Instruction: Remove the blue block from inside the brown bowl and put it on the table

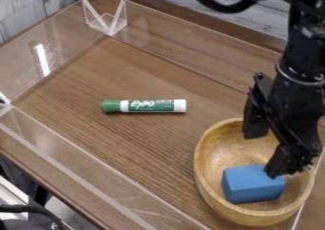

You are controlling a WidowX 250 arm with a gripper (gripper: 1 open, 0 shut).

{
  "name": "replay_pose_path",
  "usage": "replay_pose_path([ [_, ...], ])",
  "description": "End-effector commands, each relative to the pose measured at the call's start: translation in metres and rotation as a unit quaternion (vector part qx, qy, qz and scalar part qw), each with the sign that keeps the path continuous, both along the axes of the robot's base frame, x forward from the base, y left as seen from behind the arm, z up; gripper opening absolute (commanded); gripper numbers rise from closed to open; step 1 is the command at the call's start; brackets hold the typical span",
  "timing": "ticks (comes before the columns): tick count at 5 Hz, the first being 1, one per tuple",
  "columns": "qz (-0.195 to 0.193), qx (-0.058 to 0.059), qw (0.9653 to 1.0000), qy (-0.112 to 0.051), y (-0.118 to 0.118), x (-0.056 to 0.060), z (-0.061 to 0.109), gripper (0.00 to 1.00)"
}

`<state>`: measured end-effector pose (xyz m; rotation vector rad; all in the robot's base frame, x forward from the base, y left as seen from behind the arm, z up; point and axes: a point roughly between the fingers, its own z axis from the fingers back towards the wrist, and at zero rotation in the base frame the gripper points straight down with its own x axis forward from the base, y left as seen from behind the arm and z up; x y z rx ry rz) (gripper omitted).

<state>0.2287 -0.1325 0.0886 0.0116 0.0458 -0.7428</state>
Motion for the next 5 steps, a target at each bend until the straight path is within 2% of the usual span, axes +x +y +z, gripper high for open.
replay_pose_path([
  [1,-0.014,-0.009,0.9995,-0.027,-0.007,0.003,0.007,1.0],
  [5,-0.02,-0.015,0.9986,-0.047,-0.015,0.002,-0.005,1.0],
])
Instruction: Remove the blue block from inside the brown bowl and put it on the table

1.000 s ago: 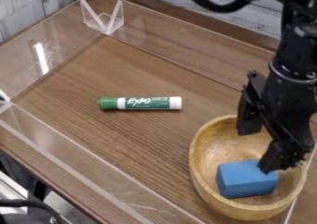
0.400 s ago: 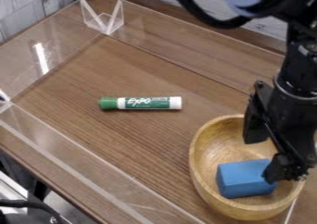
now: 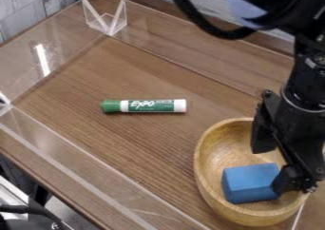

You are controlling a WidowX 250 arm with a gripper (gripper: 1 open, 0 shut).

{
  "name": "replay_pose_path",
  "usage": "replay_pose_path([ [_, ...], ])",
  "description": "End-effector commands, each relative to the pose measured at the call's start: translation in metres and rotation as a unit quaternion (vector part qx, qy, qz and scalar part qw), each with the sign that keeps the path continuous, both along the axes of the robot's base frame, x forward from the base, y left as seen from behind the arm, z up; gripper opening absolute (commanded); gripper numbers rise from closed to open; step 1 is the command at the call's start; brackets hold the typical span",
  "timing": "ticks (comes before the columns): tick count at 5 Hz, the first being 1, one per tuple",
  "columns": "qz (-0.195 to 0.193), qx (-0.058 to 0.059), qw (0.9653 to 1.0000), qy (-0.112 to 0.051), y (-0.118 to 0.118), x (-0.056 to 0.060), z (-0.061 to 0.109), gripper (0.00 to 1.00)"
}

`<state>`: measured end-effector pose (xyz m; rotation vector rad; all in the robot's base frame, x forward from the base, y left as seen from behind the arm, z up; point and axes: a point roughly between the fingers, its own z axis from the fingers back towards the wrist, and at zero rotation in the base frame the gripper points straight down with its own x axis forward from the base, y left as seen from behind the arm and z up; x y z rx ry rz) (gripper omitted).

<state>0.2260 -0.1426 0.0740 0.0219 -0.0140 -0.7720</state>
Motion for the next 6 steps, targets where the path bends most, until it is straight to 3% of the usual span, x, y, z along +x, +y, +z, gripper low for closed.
replay_pose_path([
  [1,-0.003,-0.012,0.9997,-0.022,-0.0051,0.0044,0.008,1.0],
  [5,0.005,-0.024,0.9986,-0.047,-0.0047,0.0036,0.0091,1.0],
  [6,0.006,-0.024,0.9986,-0.047,-0.004,0.0024,0.0021,1.0],
])
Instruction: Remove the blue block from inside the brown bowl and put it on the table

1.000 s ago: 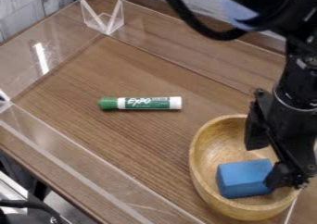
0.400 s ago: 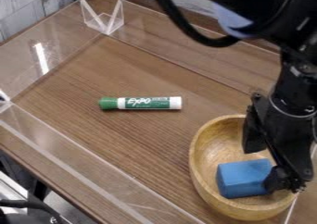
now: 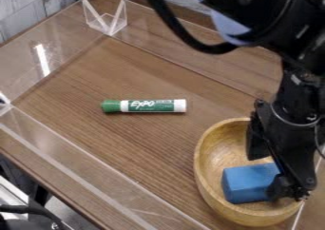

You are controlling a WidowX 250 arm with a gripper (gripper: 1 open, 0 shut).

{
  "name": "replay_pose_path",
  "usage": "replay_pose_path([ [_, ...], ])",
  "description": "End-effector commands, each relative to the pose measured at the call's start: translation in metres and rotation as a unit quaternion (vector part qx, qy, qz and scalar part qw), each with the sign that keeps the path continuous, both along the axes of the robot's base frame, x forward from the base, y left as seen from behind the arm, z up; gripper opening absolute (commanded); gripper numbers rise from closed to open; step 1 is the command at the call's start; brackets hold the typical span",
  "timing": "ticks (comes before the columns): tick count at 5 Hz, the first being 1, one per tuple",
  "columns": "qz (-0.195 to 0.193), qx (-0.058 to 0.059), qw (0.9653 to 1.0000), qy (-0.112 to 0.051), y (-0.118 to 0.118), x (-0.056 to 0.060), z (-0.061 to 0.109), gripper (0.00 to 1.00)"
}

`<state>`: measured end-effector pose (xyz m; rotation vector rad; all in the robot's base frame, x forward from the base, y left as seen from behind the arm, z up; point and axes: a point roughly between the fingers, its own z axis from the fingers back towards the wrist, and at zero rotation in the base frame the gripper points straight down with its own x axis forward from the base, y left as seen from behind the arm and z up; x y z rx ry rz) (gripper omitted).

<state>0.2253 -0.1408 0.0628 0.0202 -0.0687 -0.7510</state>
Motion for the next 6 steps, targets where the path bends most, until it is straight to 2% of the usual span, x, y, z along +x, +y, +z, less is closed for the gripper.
replay_pose_path([
  [1,-0.003,-0.011,0.9997,-0.023,-0.005,0.002,0.006,1.0],
  [3,0.003,-0.009,0.9997,-0.023,-0.005,0.003,-0.009,1.0],
  [4,0.005,-0.009,0.9997,-0.023,-0.005,0.003,-0.015,0.0],
  [6,0.008,-0.004,0.9997,-0.024,-0.002,0.004,-0.012,0.0],
])
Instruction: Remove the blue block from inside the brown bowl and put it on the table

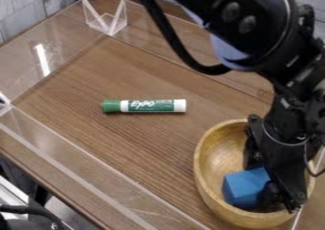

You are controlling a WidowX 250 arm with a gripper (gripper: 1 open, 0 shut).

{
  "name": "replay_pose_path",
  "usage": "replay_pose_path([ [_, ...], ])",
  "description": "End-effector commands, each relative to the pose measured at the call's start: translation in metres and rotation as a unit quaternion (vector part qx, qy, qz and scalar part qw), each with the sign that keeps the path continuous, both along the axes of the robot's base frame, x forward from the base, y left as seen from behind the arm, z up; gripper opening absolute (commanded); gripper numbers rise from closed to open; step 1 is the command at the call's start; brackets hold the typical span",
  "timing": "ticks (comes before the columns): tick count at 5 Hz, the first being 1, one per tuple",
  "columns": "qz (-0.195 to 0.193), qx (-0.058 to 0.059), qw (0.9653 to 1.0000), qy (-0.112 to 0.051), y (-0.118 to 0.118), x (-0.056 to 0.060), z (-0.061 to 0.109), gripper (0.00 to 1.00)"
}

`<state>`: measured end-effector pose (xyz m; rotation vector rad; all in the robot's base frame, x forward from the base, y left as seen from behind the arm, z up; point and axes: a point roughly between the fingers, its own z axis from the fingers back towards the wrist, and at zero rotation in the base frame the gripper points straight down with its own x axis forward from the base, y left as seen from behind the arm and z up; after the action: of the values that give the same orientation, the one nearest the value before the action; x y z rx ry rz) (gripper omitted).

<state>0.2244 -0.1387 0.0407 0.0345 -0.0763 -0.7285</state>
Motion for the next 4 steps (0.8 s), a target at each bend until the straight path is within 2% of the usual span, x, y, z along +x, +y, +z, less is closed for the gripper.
replay_pose_path([
  [1,-0.002,-0.007,0.9998,-0.018,-0.0023,0.0051,0.0116,0.0],
  [4,0.001,-0.003,0.9998,-0.018,0.0016,0.005,0.0122,0.0],
])
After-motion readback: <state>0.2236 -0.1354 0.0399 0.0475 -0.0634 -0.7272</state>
